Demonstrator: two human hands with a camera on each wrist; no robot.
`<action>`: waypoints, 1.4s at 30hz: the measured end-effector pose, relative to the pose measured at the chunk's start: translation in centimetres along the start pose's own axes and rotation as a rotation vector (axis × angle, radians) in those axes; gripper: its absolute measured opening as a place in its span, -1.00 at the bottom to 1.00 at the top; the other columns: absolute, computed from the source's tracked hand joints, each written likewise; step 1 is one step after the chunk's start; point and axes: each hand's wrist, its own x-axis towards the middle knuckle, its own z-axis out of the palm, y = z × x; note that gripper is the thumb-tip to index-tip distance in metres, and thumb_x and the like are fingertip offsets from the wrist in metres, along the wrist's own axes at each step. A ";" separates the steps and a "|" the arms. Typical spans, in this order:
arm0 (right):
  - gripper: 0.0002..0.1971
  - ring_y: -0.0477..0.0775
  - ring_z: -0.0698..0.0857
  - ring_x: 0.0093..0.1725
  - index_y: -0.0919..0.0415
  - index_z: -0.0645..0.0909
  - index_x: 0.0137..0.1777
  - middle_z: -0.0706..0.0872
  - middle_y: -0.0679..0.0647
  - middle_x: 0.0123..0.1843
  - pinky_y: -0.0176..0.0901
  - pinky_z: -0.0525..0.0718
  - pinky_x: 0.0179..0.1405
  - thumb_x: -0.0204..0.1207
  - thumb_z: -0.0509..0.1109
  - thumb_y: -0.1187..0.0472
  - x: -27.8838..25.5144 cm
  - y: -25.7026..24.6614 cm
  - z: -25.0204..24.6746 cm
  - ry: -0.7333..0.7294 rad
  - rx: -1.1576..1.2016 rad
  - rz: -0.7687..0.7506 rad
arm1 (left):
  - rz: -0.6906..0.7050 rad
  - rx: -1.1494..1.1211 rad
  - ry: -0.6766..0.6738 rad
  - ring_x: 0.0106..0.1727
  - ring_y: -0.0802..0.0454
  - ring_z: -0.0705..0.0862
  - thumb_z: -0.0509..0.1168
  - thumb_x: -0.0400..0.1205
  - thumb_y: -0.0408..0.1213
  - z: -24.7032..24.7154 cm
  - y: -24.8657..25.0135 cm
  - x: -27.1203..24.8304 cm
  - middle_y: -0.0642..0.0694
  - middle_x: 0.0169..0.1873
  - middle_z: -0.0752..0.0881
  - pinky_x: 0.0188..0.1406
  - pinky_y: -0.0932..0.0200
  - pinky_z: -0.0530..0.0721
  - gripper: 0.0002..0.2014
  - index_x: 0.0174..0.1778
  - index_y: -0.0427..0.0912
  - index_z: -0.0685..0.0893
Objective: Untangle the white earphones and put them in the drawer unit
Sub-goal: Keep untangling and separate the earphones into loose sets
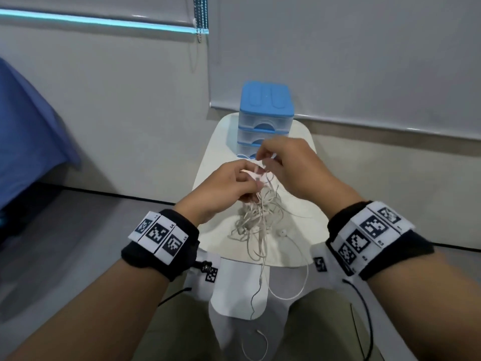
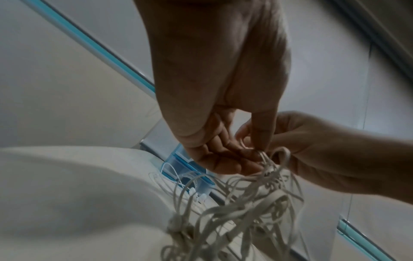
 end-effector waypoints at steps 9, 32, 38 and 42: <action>-0.77 -0.08 0.57 -0.31 0.06 0.63 -0.29 0.67 -0.06 -0.32 -0.26 0.52 -0.26 0.52 0.60 0.19 -6.1 0.5 3.5 0.230 0.425 0.148 | 0.028 -0.124 0.124 -0.18 -0.09 0.80 0.41 0.69 -0.45 0.2 -1.6 -0.3 -0.11 -0.28 0.78 0.00 0.03 0.80 -0.32 0.65 0.12 0.32; -0.57 -0.13 0.77 -0.26 -0.14 0.67 0.25 0.77 -0.12 -0.21 -0.18 0.71 -0.17 0.50 0.45 0.38 -5.9 -0.6 1.4 0.063 0.237 0.195 | 0.060 -0.032 0.250 -0.34 0.07 0.75 0.32 0.78 -0.36 -0.5 -1.3 0.0 -0.04 -0.25 0.68 -0.05 0.01 0.75 -0.63 0.46 0.09 0.58; -0.78 -0.07 0.65 -0.38 -0.06 0.59 -0.04 0.71 -0.08 -0.15 -0.34 0.56 -0.42 0.53 0.49 0.31 -6.4 -0.2 2.9 0.196 0.338 0.234 | 0.063 -0.052 0.215 -0.35 0.08 0.72 0.31 0.79 -0.39 -0.4 -0.9 -0.1 -0.10 -0.22 0.64 -0.17 0.23 0.73 -0.64 0.46 0.03 0.58; -0.81 -0.05 0.56 -0.41 0.05 0.64 -0.21 0.67 -0.04 -0.37 -0.27 0.55 -0.37 0.49 0.63 0.16 -7.3 -0.4 3.5 0.205 0.431 0.208 | 0.073 -0.075 0.207 -0.36 0.07 0.72 0.33 0.78 -0.40 -0.4 -0.8 -0.2 -0.13 -0.22 0.64 -0.18 0.23 0.75 -0.63 0.47 0.01 0.58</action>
